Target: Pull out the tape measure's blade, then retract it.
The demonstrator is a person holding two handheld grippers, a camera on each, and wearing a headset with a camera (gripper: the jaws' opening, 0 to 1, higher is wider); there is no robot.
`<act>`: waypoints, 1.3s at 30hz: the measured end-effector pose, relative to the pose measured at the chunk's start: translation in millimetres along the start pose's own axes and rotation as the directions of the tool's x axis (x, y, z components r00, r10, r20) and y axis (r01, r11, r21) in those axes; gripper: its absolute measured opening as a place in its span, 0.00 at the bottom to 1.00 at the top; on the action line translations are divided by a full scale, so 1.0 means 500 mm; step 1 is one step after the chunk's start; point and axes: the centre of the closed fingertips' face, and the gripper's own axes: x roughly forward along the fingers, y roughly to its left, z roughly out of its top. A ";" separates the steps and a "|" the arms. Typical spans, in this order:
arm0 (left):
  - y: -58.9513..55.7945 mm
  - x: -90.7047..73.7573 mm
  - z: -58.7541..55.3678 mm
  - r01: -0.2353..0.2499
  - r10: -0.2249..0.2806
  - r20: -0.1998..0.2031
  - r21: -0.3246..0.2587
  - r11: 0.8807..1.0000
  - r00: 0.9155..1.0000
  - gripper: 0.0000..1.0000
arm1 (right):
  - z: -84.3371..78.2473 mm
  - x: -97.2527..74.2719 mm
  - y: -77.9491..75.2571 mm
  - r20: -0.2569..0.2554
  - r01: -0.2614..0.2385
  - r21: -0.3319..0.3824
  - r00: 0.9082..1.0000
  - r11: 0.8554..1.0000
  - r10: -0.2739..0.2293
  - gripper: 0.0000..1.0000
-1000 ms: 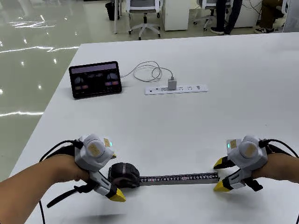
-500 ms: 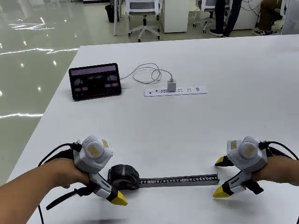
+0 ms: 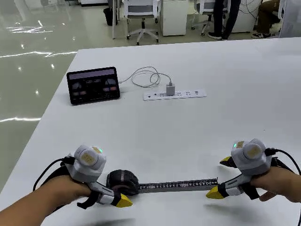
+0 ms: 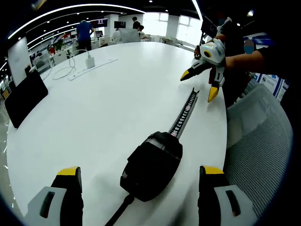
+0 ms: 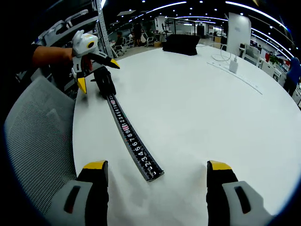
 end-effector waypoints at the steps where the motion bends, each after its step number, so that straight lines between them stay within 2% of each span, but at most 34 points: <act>1: -0.008 -0.002 0.003 0.011 -0.010 0.016 -0.056 0.998 1.000 1.00 | 0.000 -0.001 0.002 0.010 0.006 0.000 1.000 1.000 -0.006 0.83; 2: -0.010 -0.004 0.005 0.014 -0.012 0.025 -0.076 0.997 1.000 1.00 | 0.000 -0.002 0.003 0.013 0.012 0.001 1.000 1.000 -0.012 0.83; 4: -0.002 -0.008 0.006 -0.004 0.007 0.040 -0.066 0.998 0.999 1.00 | -0.001 -0.004 0.001 0.024 0.043 0.006 0.999 0.999 -0.044 0.83; 7: -0.009 -0.017 0.014 -0.010 0.017 0.074 -0.089 0.996 0.997 1.00 | -0.003 -0.007 -0.008 0.043 0.096 0.034 0.994 0.995 -0.097 0.85; 9: -0.004 -0.026 0.014 -0.041 0.051 0.095 -0.097 0.994 0.994 1.00 | -0.001 -0.011 -0.009 0.059 0.121 0.056 0.990 0.991 -0.124 0.87; 13: 0.012 -0.051 0.022 -0.087 0.115 0.179 -0.157 0.984 0.977 1.00 | 0.008 -0.031 0.002 0.099 0.155 0.068 0.982 0.986 -0.161 0.88; 14: 0.017 -0.055 0.020 -0.101 0.132 0.188 -0.165 0.981 0.973 1.00 | 0.008 -0.035 0.003 0.103 0.158 0.079 0.981 0.984 -0.166 0.88; 16: 0.021 -0.065 0.008 -0.113 0.150 0.181 -0.199 0.973 0.972 1.00 | 0.004 -0.043 0.006 0.111 0.165 0.092 0.978 0.982 -0.175 0.87; 18: 0.020 -0.074 0.006 -0.110 0.160 0.206 -0.234 0.966 0.965 1.00 | 0.002 -0.054 0.006 0.129 0.180 0.107 0.973 0.978 -0.193 0.87; 20: 0.020 -0.080 0.001 -0.110 0.165 0.213 -0.247 0.963 0.963 1.00 | -0.002 -0.062 0.008 0.135 0.187 0.116 0.970 0.975 -0.202 0.87; 23: 0.015 -0.093 -0.002 -0.123 0.187 0.236 -0.262 0.957 0.954 1.00 | -0.010 -0.083 0.012 0.161 0.195 0.148 0.963 0.969 -0.218 0.90; 25: 0.015 -0.095 -0.008 -0.133 0.195 0.230 -0.260 0.956 0.954 1.00 | -0.012 -0.093 0.013 0.181 0.200 0.157 0.957 0.967 -0.227 0.94; 26: 0.010 -0.096 -0.015 -0.127 0.185 0.220 -0.254 0.959 0.958 1.00 | -0.016 -0.100 0.015 0.188 0.204 0.160 0.954 0.966 -0.233 0.94; 27: 0.007 -0.099 -0.017 -0.124 0.182 0.222 -0.251 0.960 0.958 1.00 | -0.017 -0.105 0.018 0.191 0.204 0.163 0.953 0.965 -0.233 0.94; 29: 0.003 -0.106 -0.019 -0.124 0.181 0.229 -0.243 0.962 0.956 1.00 | -0.017 -0.121 0.015 0.213 0.222 0.184 0.942 0.958 -0.259 0.95; 31: -0.002 -0.111 -0.023 -0.118 0.175 0.224 -0.248 0.962 0.959 1.00 | -0.023 -0.134 0.019 0.209 0.231 0.189 0.940 0.954 -0.269 0.96; 33: -0.006 -0.117 -0.024 -0.127 0.180 0.218 -0.235 0.964 0.959 1.00 | -0.020 -0.150 0.018 0.222 0.241 0.205 0.932 0.949 -0.285 0.97; 34: -0.002 -0.119 -0.026 -0.145 0.193 0.210 -0.226 0.963 0.958 1.00 | -0.019 -0.155 0.020 0.228 0.239 0.212 0.931 0.947 -0.286 0.97; 36: -0.005 -0.123 -0.028 -0.148 0.195 0.199 -0.226 0.963 0.960 1.00 | -0.021 -0.160 0.020 0.226 0.247 0.214 0.929 0.945 -0.294 0.98; 37: -0.006 -0.123 -0.028 -0.134 0.185 0.205 -0.237 0.962 0.961 1.00 | -0.023 -0.161 0.019 0.228 0.248 0.211 0.928 0.945 -0.294 0.98; 39: 0.001 -0.125 -0.031 -0.142 0.194 0.209 -0.240 0.960 0.959 1.00 | -0.029 -0.159 0.019 0.220 0.252 0.207 0.929 0.945 -0.296 0.98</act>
